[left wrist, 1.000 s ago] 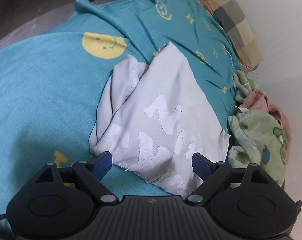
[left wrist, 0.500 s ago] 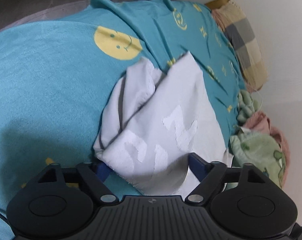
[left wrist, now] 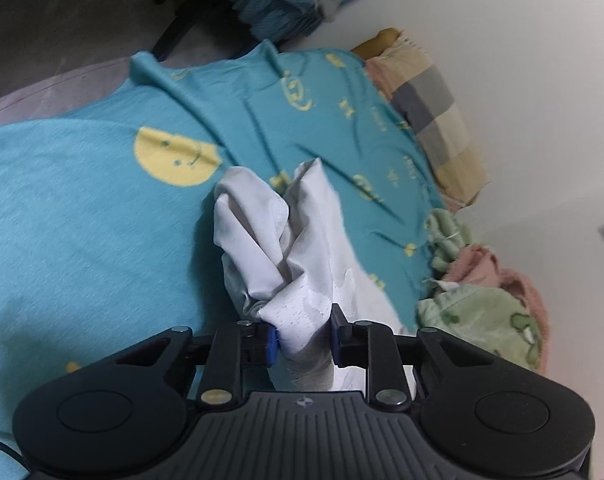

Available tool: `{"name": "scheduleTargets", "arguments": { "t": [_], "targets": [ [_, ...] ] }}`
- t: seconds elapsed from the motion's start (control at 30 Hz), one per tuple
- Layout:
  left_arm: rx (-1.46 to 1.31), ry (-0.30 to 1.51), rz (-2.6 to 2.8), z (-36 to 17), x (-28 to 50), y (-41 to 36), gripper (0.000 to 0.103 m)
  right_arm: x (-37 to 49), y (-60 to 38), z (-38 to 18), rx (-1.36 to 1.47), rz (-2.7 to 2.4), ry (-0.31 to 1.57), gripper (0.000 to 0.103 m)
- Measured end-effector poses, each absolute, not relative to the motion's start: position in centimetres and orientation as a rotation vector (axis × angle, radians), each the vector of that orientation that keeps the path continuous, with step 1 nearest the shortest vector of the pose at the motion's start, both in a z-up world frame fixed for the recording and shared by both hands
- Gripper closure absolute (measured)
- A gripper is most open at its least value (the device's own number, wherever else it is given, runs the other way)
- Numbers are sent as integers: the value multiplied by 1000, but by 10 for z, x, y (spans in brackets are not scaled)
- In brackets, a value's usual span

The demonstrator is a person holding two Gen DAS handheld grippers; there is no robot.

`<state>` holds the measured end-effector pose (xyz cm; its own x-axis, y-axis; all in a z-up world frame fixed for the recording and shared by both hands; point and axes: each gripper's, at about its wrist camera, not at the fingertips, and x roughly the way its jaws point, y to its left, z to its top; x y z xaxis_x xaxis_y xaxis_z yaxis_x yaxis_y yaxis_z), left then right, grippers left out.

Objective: Fold clothes

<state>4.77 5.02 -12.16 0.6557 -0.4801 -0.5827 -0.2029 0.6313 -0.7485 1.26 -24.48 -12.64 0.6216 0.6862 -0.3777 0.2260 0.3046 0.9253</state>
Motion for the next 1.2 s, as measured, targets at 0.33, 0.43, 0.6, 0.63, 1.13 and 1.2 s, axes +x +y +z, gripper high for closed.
{"name": "scheduleTargets", "arguments": {
  "t": [0.33, 0.43, 0.6, 0.63, 1.13, 1.2],
  "targets": [
    [-1025, 831, -215, -124, 48, 68, 82, -3, -247, -196, 1585, 51, 978, 24],
    [-1049, 842, -226, -126, 52, 72, 82, -12, -261, -192, 1600, -56, 867, 24],
    [-1032, 856, -232, -126, 54, 74, 82, -13, -274, -184, 1565, -169, 772, 39],
    [-1023, 858, -229, -125, 55, 74, 82, -11, -274, -184, 1558, -169, 776, 49],
    [-981, 871, -274, -58, 14, 65, 84, -33, -306, -119, 1460, -32, 683, 81],
    [-969, 854, -318, -38, 17, 49, 84, -35, -320, -101, 1457, -6, 645, 81]
  ]
}}
